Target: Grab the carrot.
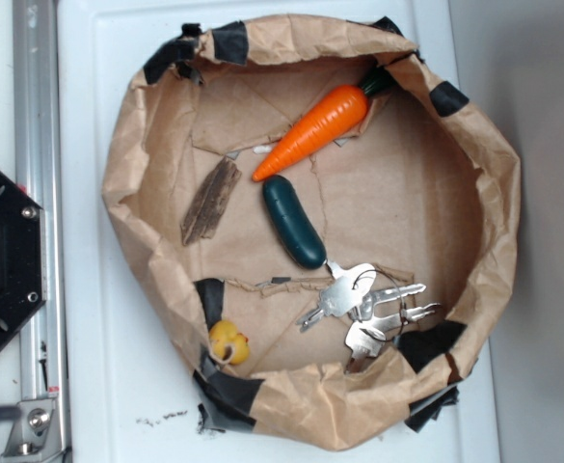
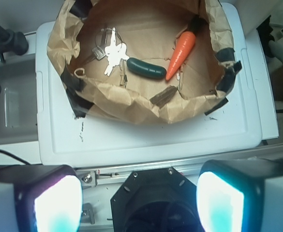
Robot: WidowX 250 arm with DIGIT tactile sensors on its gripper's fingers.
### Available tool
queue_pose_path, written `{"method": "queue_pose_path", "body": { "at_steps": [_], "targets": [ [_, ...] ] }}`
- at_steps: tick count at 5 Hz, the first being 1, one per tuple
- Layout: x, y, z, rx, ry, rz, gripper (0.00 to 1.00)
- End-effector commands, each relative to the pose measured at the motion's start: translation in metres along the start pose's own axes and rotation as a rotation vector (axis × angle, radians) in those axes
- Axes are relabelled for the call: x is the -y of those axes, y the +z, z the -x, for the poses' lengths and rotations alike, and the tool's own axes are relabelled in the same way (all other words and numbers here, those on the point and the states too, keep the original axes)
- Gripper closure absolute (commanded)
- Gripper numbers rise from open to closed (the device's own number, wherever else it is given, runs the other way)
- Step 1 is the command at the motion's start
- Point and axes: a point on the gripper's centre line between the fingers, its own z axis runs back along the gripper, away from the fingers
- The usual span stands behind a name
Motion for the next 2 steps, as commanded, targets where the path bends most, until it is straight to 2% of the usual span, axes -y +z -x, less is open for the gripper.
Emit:
{"method": "queue_pose_path", "body": {
  "at_steps": [1, 2],
  "targets": [
    [0.0, 0.0, 0.0, 0.0, 0.0, 0.0, 0.0],
    [-0.003, -0.031, -0.047, 0.079, 0.038, 0.0, 0.0]
  ]
}}
